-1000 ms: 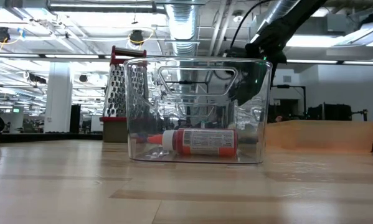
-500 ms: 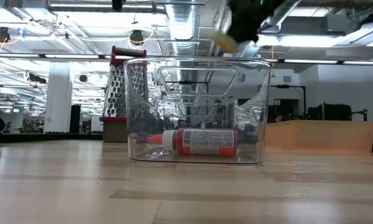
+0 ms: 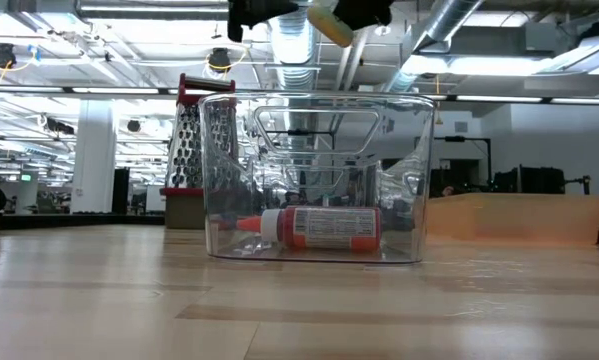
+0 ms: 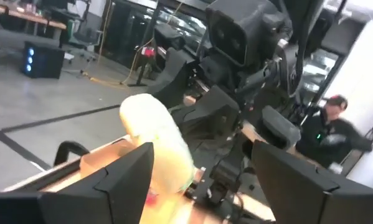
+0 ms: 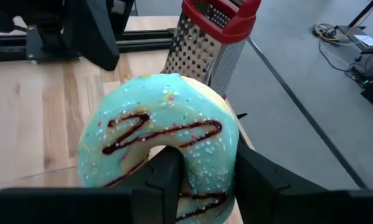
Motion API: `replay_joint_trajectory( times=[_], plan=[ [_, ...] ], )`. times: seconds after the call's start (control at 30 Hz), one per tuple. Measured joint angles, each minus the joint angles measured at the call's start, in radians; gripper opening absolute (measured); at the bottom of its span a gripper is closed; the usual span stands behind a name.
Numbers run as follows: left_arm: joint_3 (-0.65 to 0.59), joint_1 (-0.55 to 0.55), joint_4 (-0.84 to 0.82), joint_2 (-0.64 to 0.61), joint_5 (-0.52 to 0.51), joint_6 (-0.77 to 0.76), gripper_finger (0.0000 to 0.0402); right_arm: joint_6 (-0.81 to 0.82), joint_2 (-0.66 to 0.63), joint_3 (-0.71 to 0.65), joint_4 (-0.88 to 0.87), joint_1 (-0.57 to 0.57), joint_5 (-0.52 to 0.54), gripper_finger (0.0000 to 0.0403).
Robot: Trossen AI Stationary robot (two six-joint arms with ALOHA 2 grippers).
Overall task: Pick & Place Food Item
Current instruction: Put the green donut into the black bin
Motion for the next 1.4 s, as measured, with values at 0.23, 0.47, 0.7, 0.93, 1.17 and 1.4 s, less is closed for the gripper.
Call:
replay_joint_trajectory(
  times=[0.23,0.47,0.7,0.93,1.17,1.4],
  plan=[
    [0.0,0.045,-0.011,0.003,-0.001,-0.098,0.0261,-0.025,0.051,0.054,0.003,0.0,0.005,0.0118],
    [0.0,0.07,-0.051,0.004,-0.013,-0.131,0.0253,-0.026,0.05,0.058,0.028,0.0,0.015,0.0118],
    [0.0,0.075,-0.047,0.004,0.0,-0.146,0.0252,-0.03,0.061,0.058,0.044,0.014,0.017,0.0118],
    [0.0,0.075,-0.047,0.004,0.001,-0.151,0.0252,-0.041,0.067,0.058,0.086,0.027,0.017,0.0118],
    [0.0,0.087,-0.055,0.004,-0.015,-0.183,0.0221,-0.041,0.067,0.058,0.098,0.032,0.019,0.0118],
    [0.0,0.086,-0.055,0.004,-0.015,-0.201,0.0152,-0.041,0.067,0.058,0.1,0.032,0.018,0.0118]
  ],
)
